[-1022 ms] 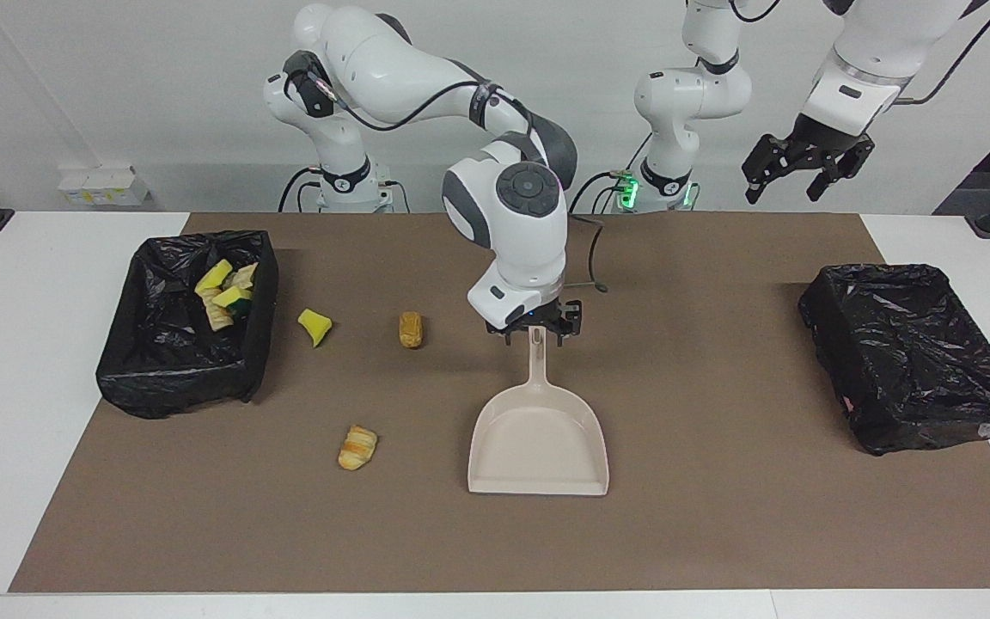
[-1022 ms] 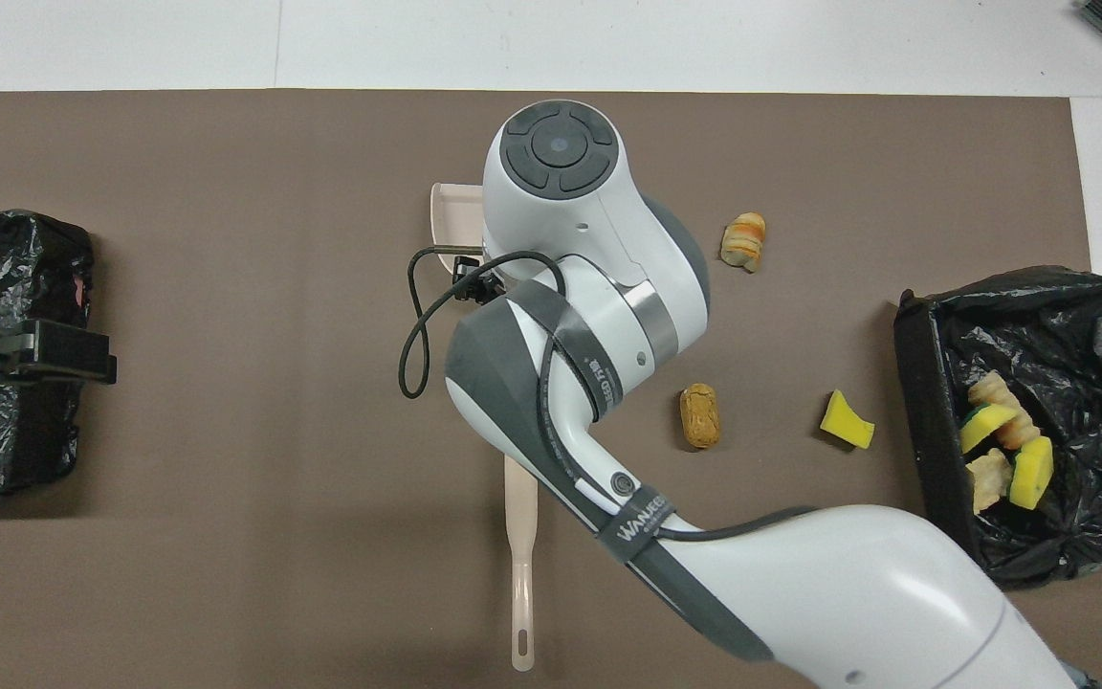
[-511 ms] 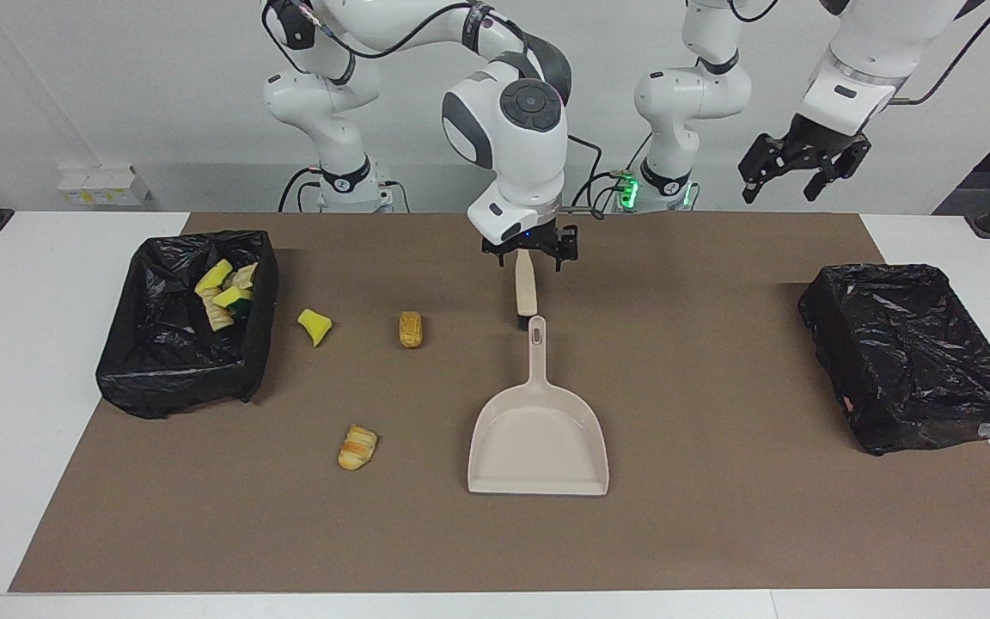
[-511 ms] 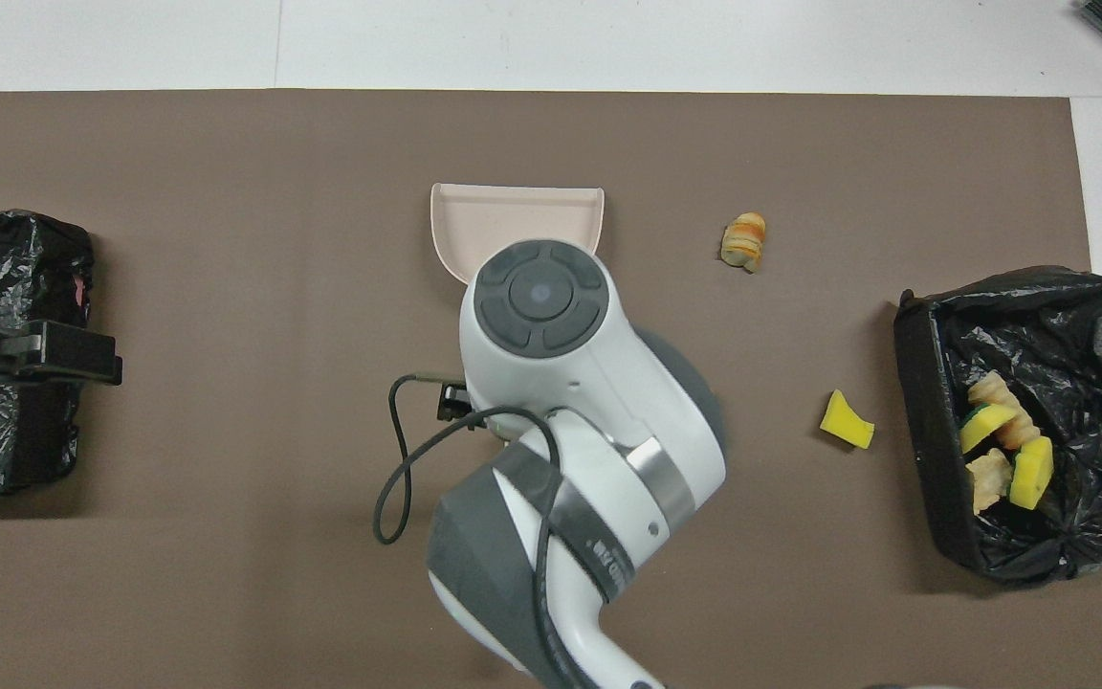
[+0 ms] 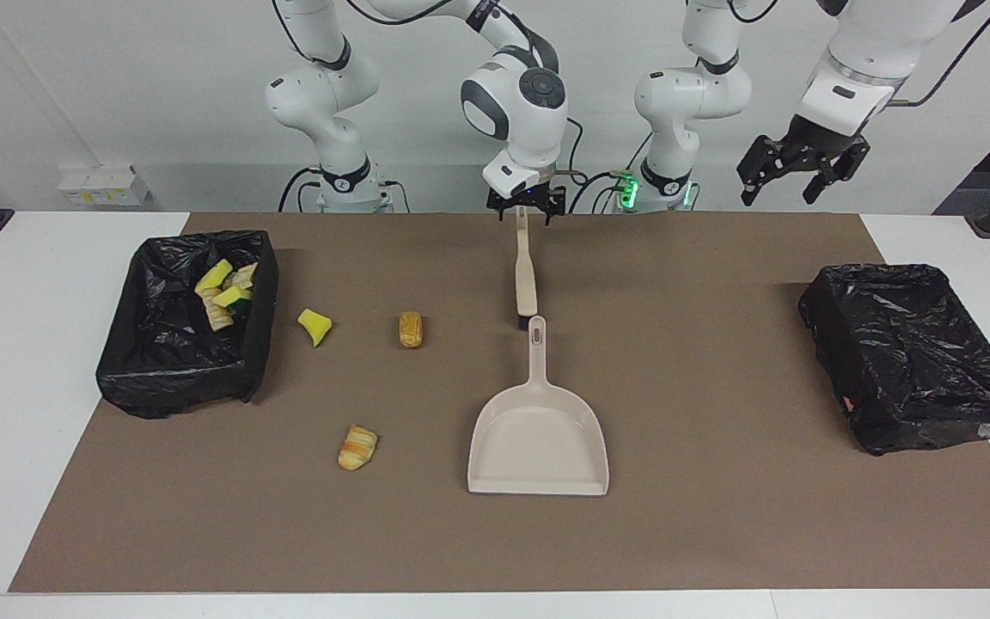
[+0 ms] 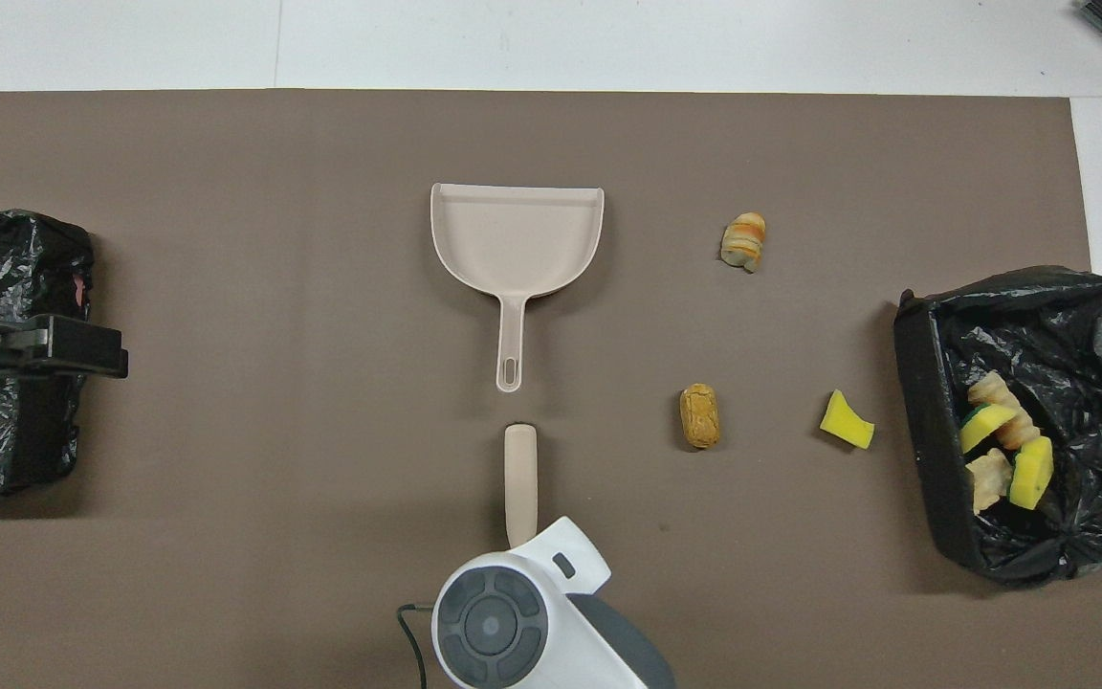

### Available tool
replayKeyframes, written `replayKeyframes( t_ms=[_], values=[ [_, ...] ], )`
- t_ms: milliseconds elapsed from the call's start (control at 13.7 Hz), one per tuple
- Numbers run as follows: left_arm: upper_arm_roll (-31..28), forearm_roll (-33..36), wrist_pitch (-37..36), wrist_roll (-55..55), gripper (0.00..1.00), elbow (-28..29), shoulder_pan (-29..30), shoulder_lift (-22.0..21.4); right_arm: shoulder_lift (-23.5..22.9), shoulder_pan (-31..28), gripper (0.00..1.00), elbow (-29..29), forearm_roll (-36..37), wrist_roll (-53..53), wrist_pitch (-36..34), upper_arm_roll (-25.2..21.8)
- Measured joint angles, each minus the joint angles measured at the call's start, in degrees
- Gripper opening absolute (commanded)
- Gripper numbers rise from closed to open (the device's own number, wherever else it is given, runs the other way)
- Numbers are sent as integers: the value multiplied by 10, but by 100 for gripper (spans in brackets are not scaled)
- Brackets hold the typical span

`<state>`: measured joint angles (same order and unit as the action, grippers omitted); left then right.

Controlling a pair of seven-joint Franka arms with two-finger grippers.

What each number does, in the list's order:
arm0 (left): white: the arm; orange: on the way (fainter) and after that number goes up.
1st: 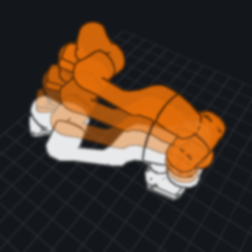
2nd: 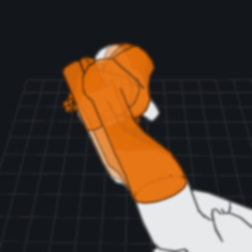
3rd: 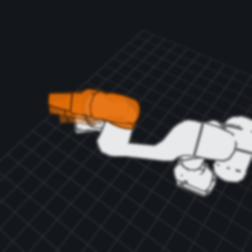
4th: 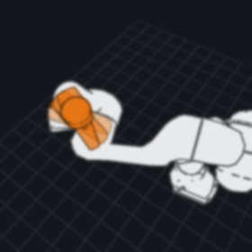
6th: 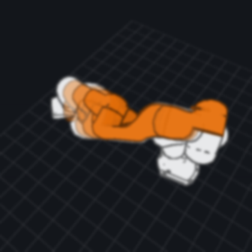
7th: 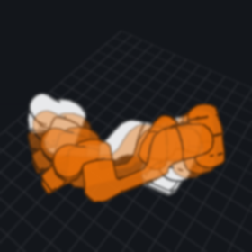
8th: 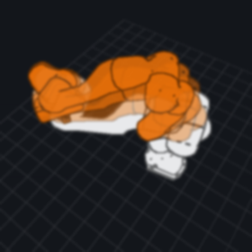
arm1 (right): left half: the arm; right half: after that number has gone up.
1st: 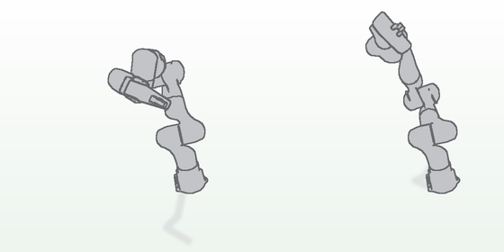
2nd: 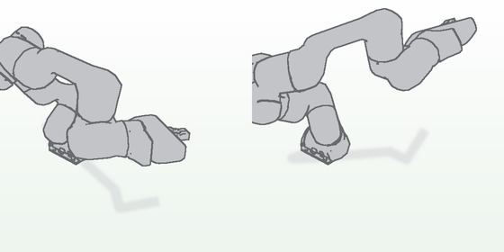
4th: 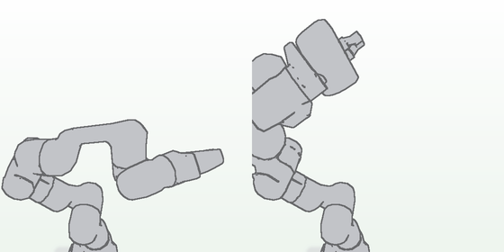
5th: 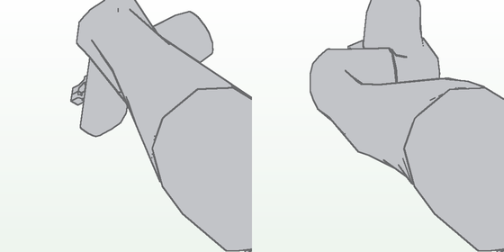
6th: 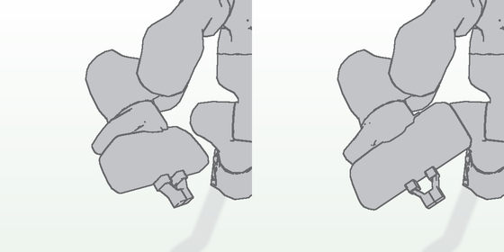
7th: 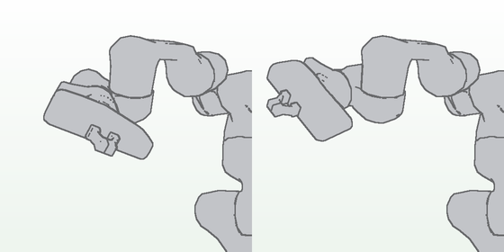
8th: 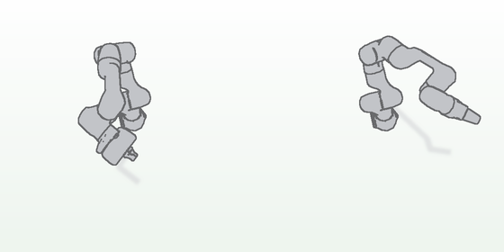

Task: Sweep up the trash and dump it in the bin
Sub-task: 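Set the dustpan down near the brush and withdraw the right gripper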

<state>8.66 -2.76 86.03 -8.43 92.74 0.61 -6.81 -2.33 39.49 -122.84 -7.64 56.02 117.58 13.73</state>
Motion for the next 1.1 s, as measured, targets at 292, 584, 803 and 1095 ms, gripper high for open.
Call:
replayKeyframes(
  t_ms=[292, 584, 803, 1095],
  values=[
    [4, 0, 23, 0, 100, 0, -1, 2, 2, 8, 91, -50, 0, 7, 49, -3],
    [4, 0, 24, 0, 100, 0, -1, 2, -1, 7, 75, -60, 0, 7, 79, -5],
    [4, 0, 24, 1, 100, 0, -1, 3, -7, 7, 21, -64, 0, 7, 89, -5],
    [4, 0, 24, 2, 100, 0, -1, 3, -9, 6, 0, -62, 0, 7, 95, -6]
  ],
)
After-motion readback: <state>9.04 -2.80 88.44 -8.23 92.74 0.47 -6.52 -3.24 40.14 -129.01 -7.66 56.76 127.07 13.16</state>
